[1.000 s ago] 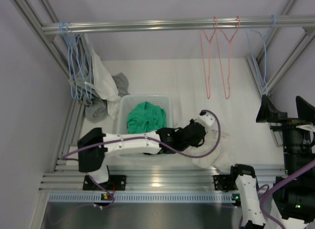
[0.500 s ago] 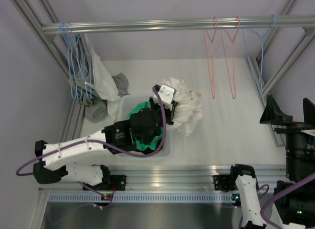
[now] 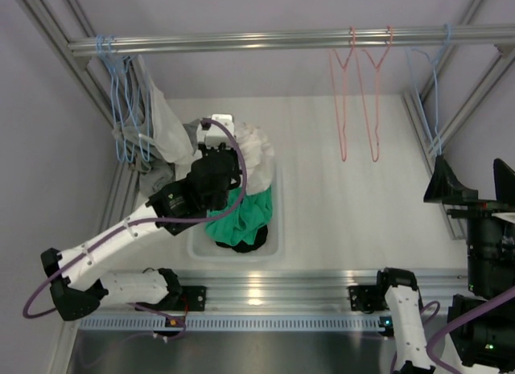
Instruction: Remove the tank top from the hanger
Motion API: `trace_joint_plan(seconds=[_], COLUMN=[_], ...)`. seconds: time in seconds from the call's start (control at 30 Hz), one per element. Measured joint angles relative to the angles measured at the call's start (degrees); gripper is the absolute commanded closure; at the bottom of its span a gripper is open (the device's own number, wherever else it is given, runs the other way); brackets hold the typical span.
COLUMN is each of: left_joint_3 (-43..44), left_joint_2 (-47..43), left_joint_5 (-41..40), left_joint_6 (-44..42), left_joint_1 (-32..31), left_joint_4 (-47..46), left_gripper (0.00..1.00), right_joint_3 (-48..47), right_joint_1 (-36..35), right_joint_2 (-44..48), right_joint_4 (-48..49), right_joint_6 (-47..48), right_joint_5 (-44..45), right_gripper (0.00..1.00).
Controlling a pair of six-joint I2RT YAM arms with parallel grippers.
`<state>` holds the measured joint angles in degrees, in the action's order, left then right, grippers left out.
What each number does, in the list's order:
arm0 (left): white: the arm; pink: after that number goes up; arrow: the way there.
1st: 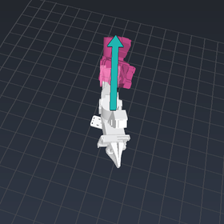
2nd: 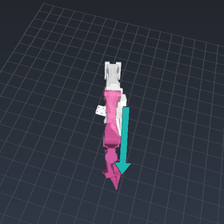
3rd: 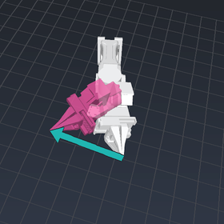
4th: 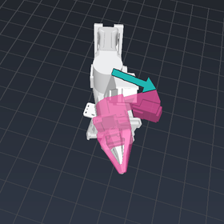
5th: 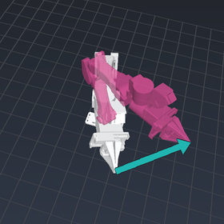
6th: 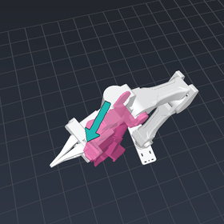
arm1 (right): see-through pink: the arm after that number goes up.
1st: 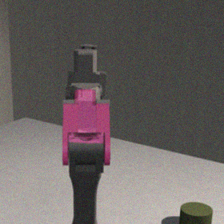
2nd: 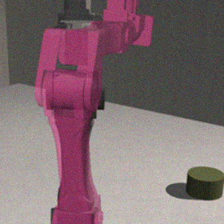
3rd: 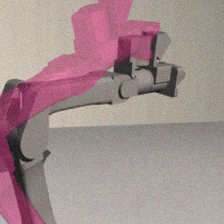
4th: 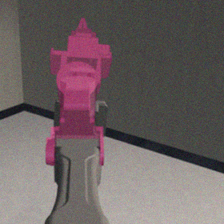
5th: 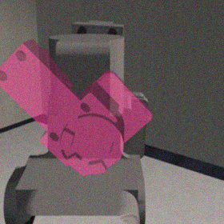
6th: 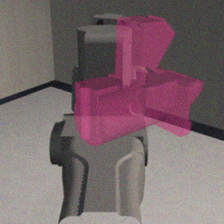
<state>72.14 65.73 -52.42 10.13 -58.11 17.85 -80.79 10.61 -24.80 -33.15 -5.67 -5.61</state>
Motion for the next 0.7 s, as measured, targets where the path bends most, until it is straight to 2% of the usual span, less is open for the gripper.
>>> trace_joint_plan(seconds=[0.33, 0.53, 0.7], left_joint_3=[-15.67, -31.04, -36.83], left_joint_2=[-3.10, -6.10, -6.51], left_joint_5=[7.43, 11.96, 13.00], left_joint_6=[17.03, 30.40, 38.58], left_joint_1=[1.66, 1.60, 1.70], left_joint_4=[5.70, 6.08, 6.64], left_gripper=[1.00, 1.00, 1.00], right_joint_3=[0.00, 0.07, 0.15], right_joint_1=[0.00, 0.00, 0.00], right_joint_2=[0.00, 0.00, -0.02], right_joint_4=[0.63, 0.76, 1.07], right_joint_6=[-1.49, -1.66, -2.29], right_joint_5=[-3.19, -4.02, -5.33], right_gripper=[0.01, 0.01, 0.01])
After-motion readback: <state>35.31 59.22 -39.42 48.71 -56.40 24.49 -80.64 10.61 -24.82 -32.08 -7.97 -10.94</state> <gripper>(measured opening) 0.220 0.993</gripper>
